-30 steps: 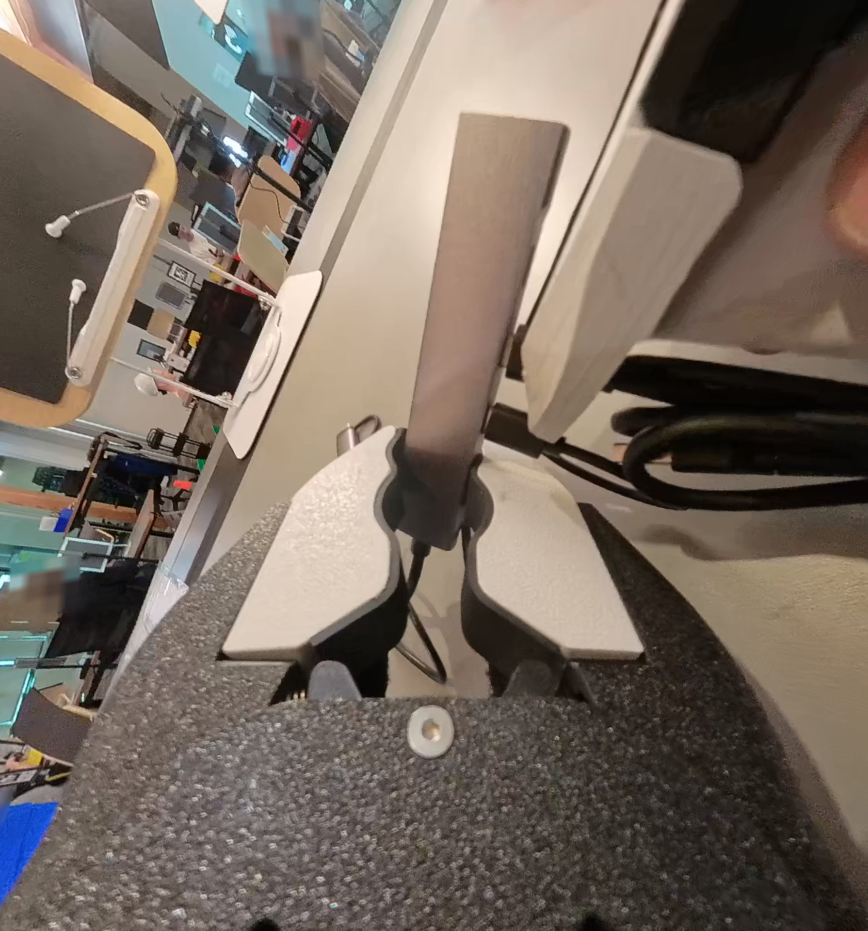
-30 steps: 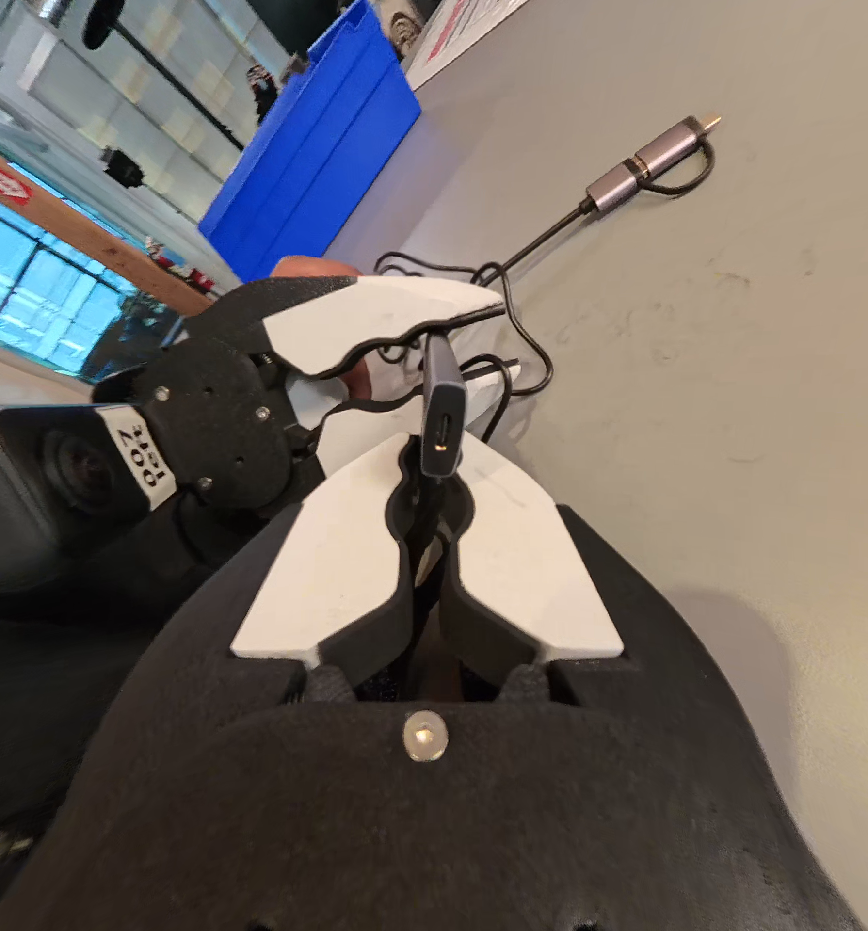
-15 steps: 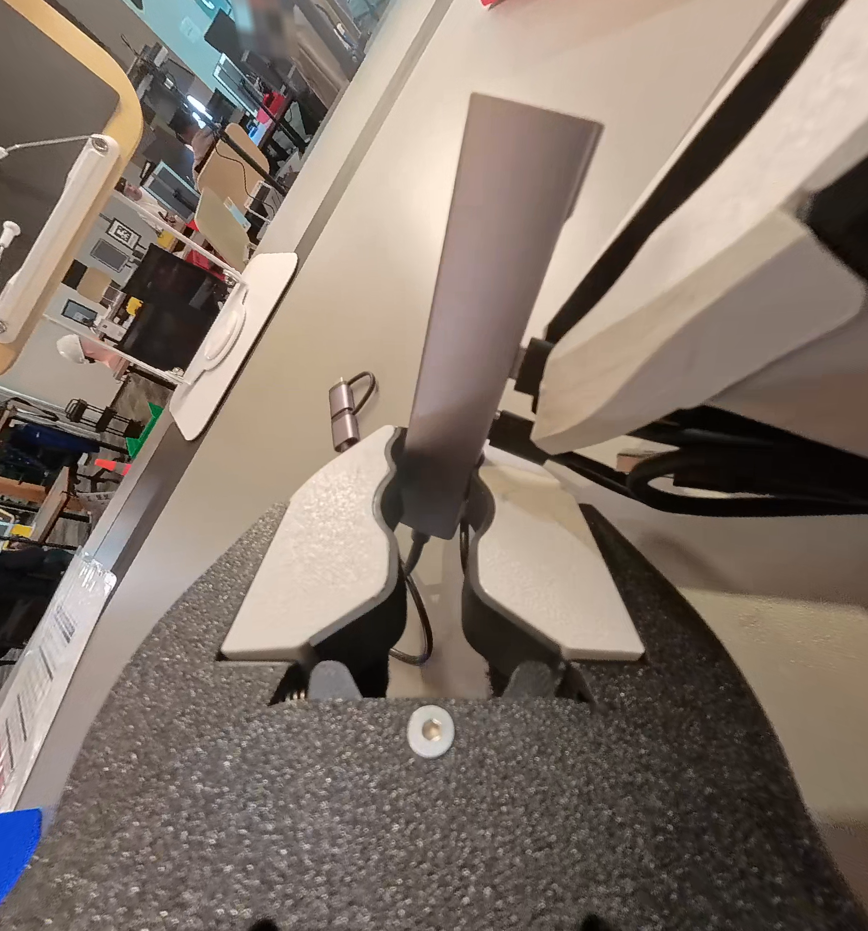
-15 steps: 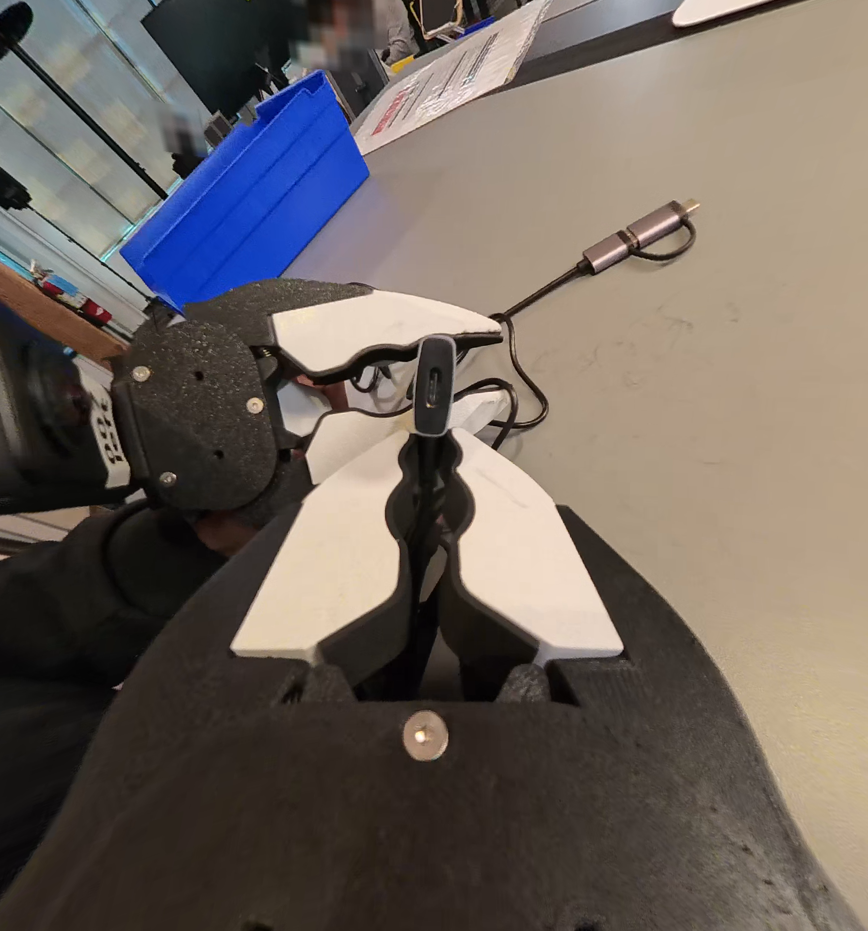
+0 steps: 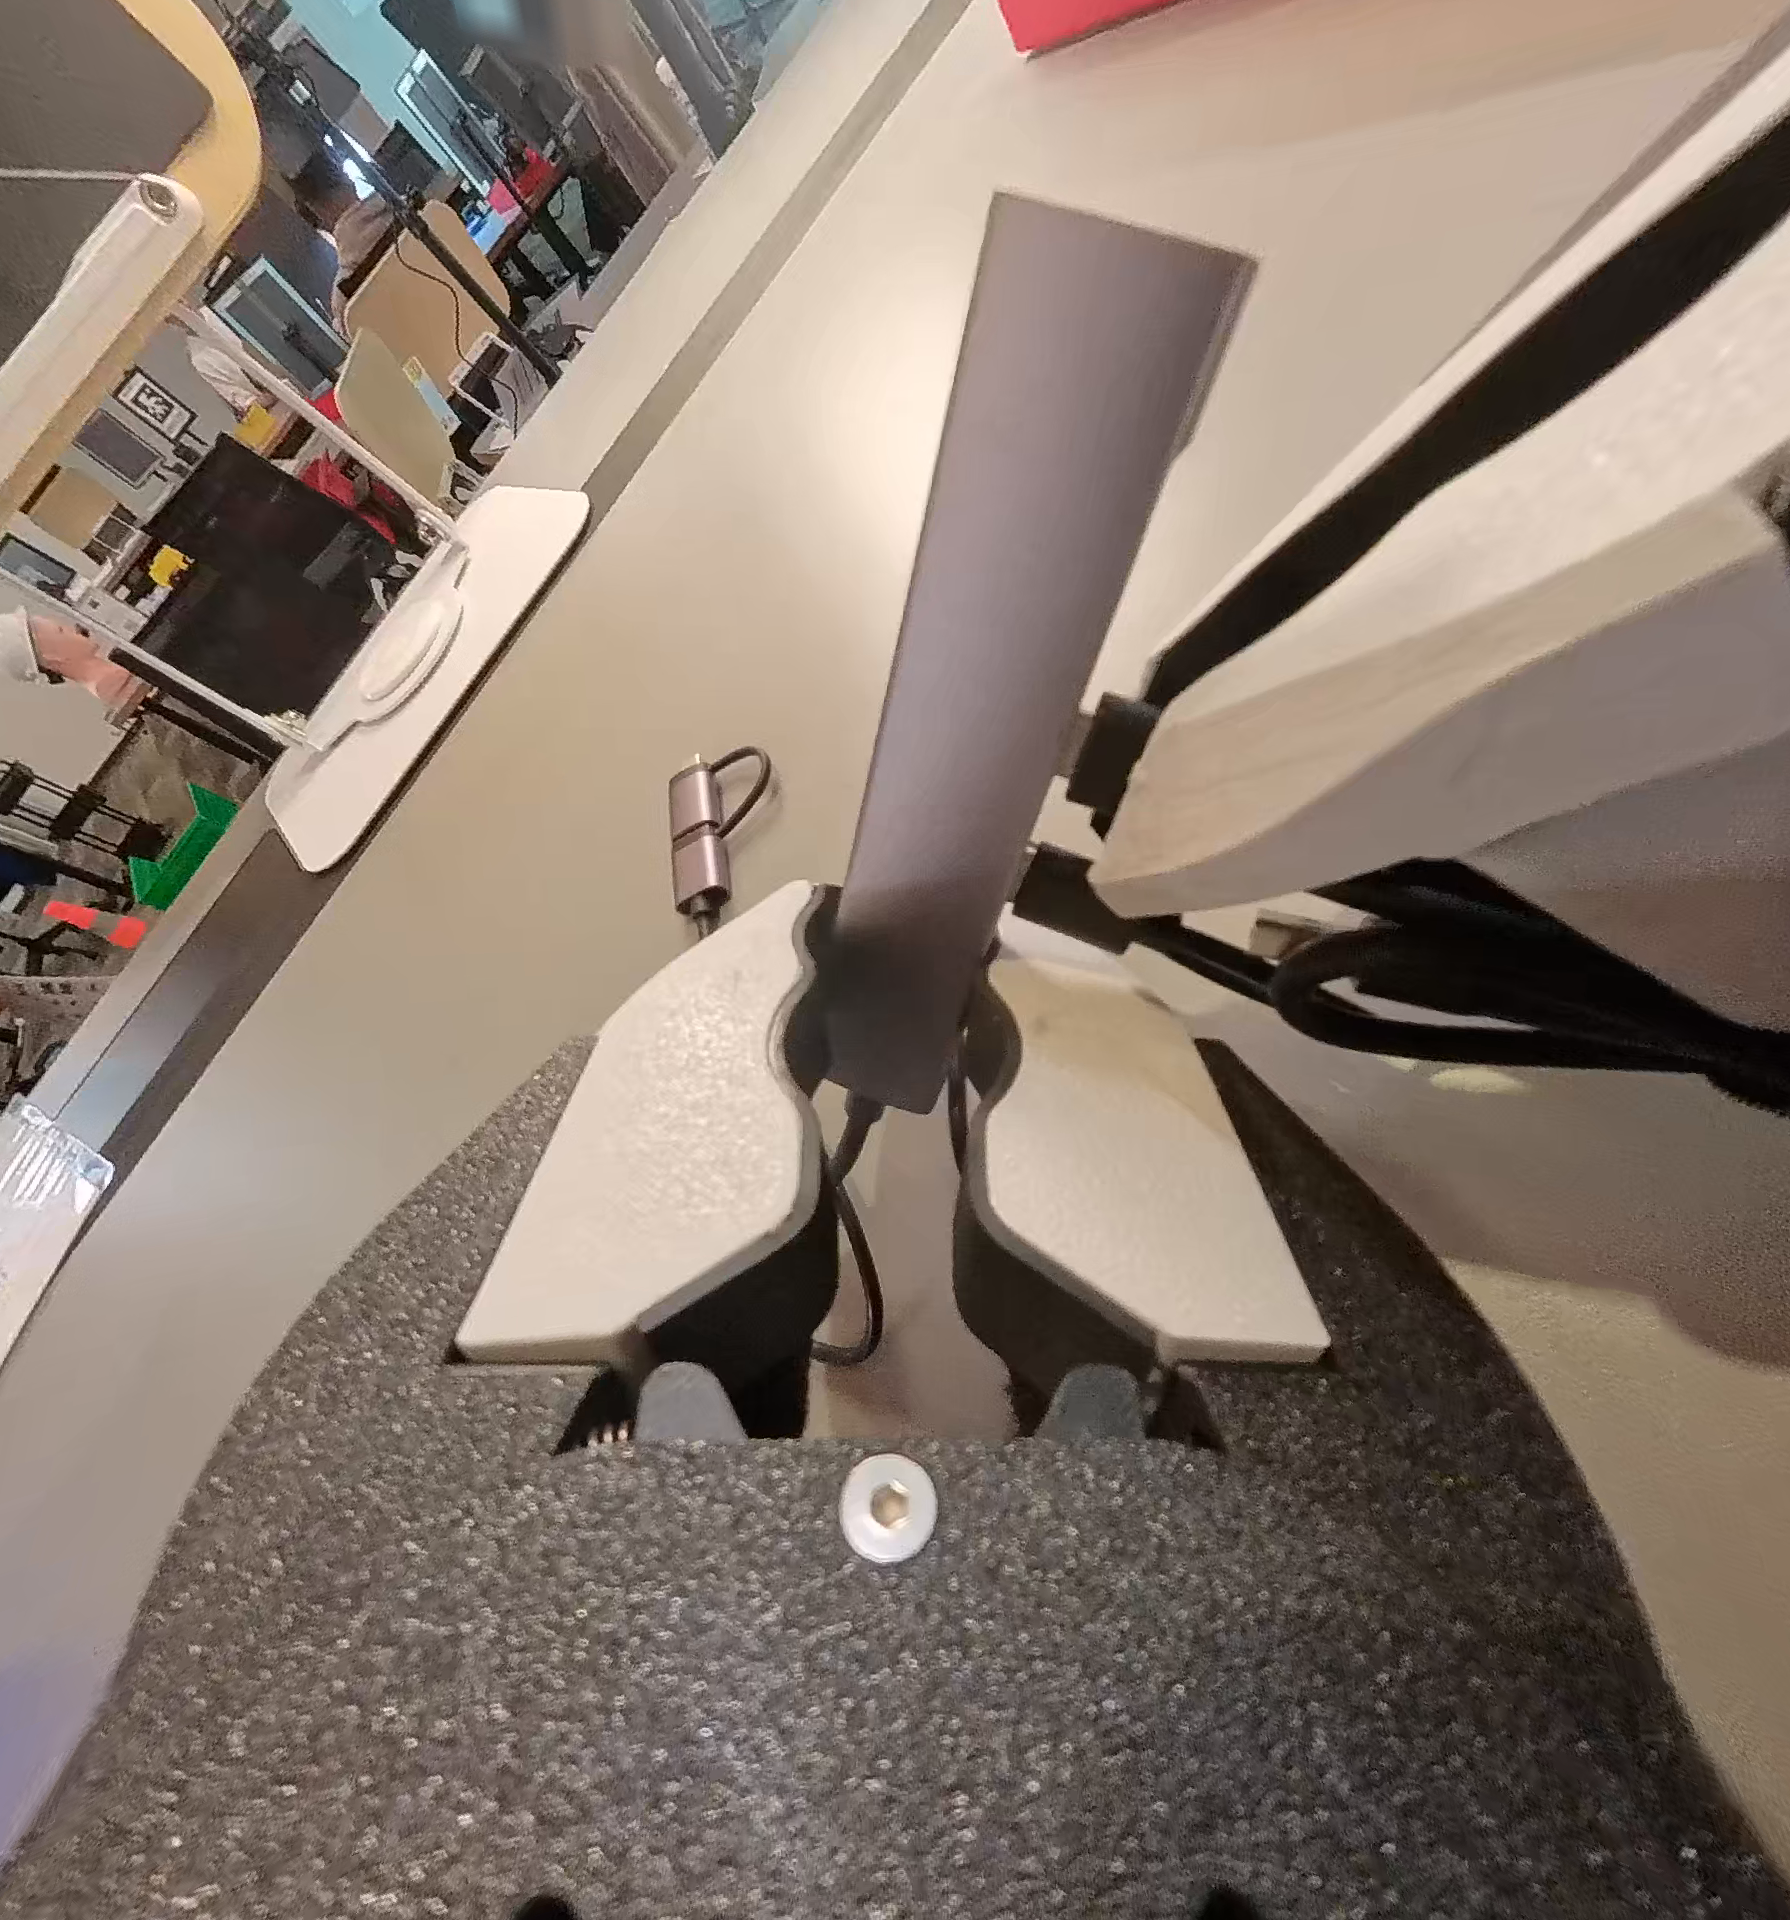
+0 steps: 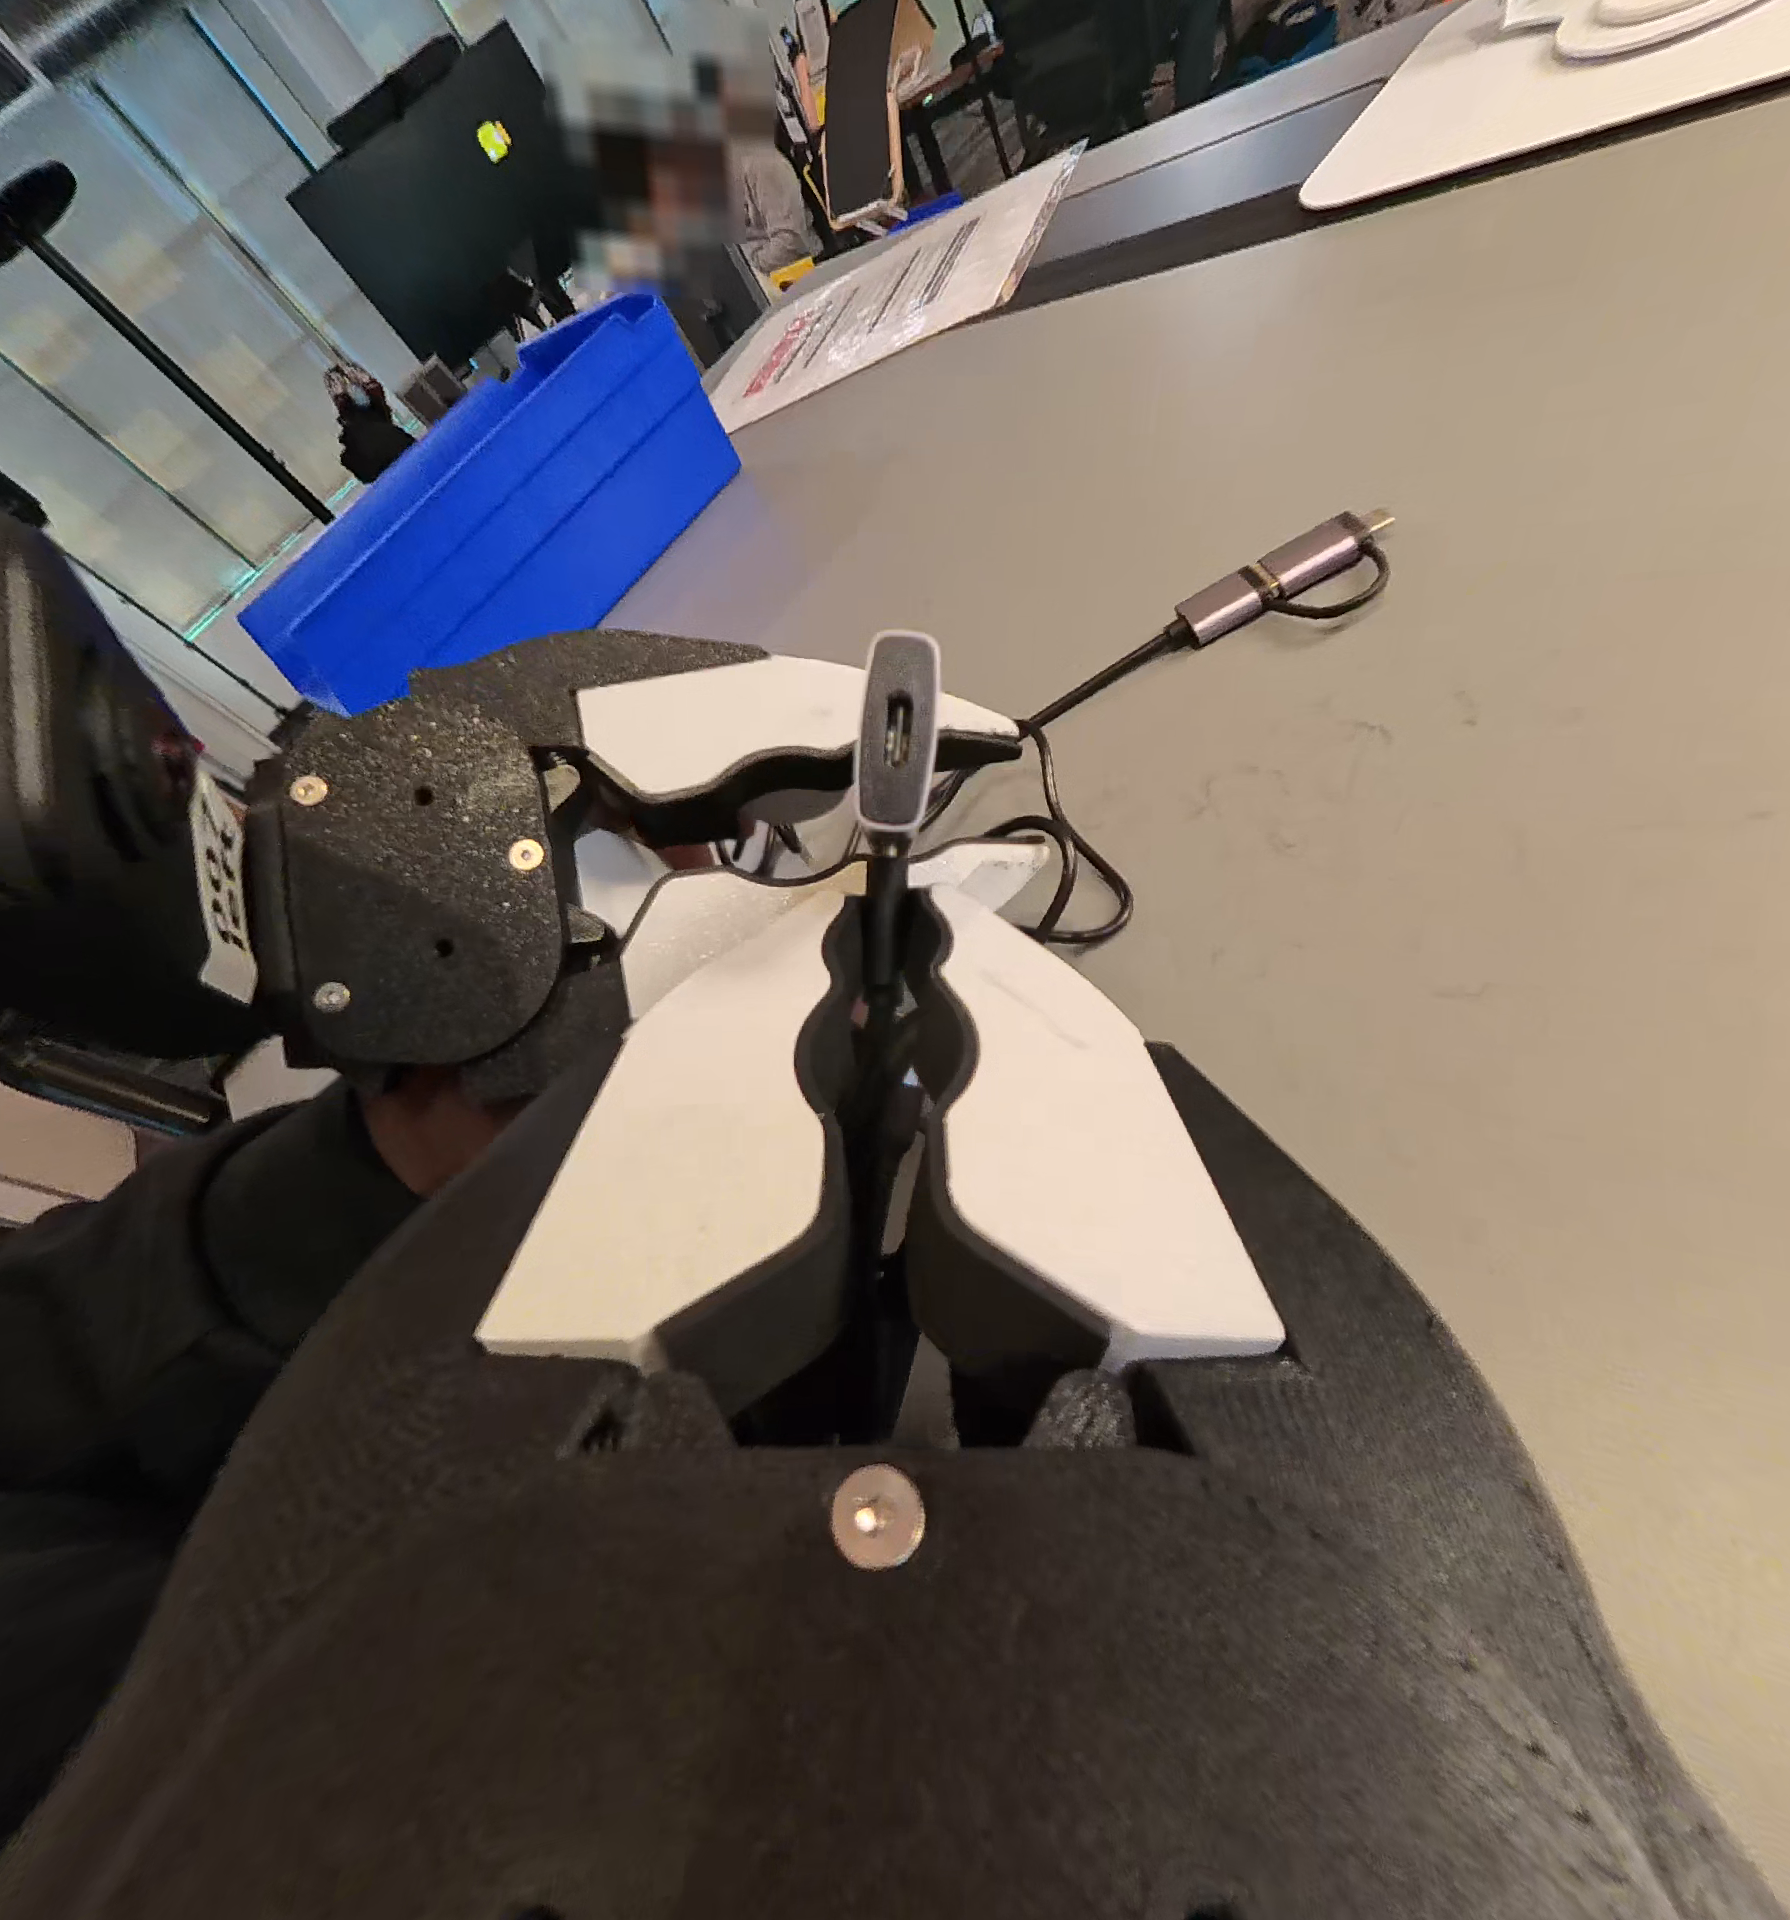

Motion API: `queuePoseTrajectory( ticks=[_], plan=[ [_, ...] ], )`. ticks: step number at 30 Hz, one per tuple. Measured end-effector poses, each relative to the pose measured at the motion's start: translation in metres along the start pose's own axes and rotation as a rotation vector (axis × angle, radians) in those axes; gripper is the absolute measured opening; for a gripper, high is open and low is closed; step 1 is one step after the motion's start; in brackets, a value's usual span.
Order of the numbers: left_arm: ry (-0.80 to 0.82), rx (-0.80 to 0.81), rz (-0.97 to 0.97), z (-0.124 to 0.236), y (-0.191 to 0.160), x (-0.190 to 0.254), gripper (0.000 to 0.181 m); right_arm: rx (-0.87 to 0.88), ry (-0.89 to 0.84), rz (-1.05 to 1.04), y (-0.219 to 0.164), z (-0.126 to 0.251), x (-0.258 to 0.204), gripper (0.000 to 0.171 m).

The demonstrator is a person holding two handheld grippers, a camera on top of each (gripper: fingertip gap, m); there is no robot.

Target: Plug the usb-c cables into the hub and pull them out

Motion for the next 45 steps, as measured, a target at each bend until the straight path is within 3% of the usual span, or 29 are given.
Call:
queuePoseTrajectory(
  ticks=[12, 18, 24, 33, 39, 45],
  plan=[
    [-0.050, 0.015, 0.110, -0.003, 0.009, 0.001, 0.022, 0.075, -0.056, 0.071, 0.008, 0.007, -0.001, 0.008],
    [-0.064, 0.034, 0.148, -0.004, 0.011, -0.002, 0.023, -0.060, 0.070, -0.066, 0.019, 0.008, 0.006, 0.008],
    [-0.082, 0.018, 0.141, -0.006, 0.011, 0.001, 0.024, 0.027, -0.004, -0.050, 0.007, 0.010, 0.003, 0.009],
    [-0.075, 0.048, 0.193, -0.008, 0.018, -0.002, 0.023, 0.045, 0.072, -0.151, 0.023, 0.014, 0.011, 0.008],
    [-0.081, 0.047, 0.150, -0.007, 0.019, 0.004, 0.023, -0.107, 0.119, -0.099, 0.022, 0.018, 0.015, 0.008],
    [-0.060, 0.036, 0.192, -0.009, 0.017, -0.002, 0.025, 0.017, 0.074, -0.102, 0.018, 0.014, 0.011, 0.008]
  ],
)
Point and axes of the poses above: each gripper's, where its closed fingertips meet, z back along the fingers, y out of its top, x = y × z across the jaws, the point moved 5 cm from there along z, back along the fingers, and after that the axes turned 12 degrees about -z, right-handed, at the moved point
